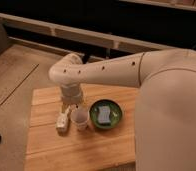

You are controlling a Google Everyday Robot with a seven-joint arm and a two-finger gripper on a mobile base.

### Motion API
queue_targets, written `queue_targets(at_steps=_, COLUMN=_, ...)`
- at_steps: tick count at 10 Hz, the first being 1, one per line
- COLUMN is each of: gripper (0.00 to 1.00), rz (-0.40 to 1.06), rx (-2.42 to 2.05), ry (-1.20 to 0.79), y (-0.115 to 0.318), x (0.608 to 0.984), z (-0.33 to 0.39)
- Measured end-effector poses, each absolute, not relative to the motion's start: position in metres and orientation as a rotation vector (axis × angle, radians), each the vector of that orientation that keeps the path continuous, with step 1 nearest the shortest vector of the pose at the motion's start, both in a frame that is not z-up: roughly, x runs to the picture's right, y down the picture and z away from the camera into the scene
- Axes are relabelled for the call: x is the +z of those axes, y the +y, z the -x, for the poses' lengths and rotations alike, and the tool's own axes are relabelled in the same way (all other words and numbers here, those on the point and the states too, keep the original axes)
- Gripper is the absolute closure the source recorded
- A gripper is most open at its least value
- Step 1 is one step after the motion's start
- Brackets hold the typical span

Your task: Pick up the ceramic cup

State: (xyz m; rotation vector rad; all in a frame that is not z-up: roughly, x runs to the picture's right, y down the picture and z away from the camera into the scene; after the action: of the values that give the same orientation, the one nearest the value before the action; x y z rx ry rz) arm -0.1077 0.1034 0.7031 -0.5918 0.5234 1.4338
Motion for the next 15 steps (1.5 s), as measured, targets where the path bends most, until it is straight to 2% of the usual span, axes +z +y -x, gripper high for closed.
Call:
queue_targets(at_steps=2, gripper=0.35, rz=0.582, rx=1.43, ry=0.515, y=0.1, x=0.702, z=0.108)
queue_targets(at_steps=6, gripper=0.35, rz=0.483, rx=1.282, ry=0.391, y=0.064, x=0.697, z=0.147)
queue_targets(at_steps=15, gripper=0.35, rz=0.568, rx=1.354, ry=0.559, y=0.124, x=0.723, z=0.139)
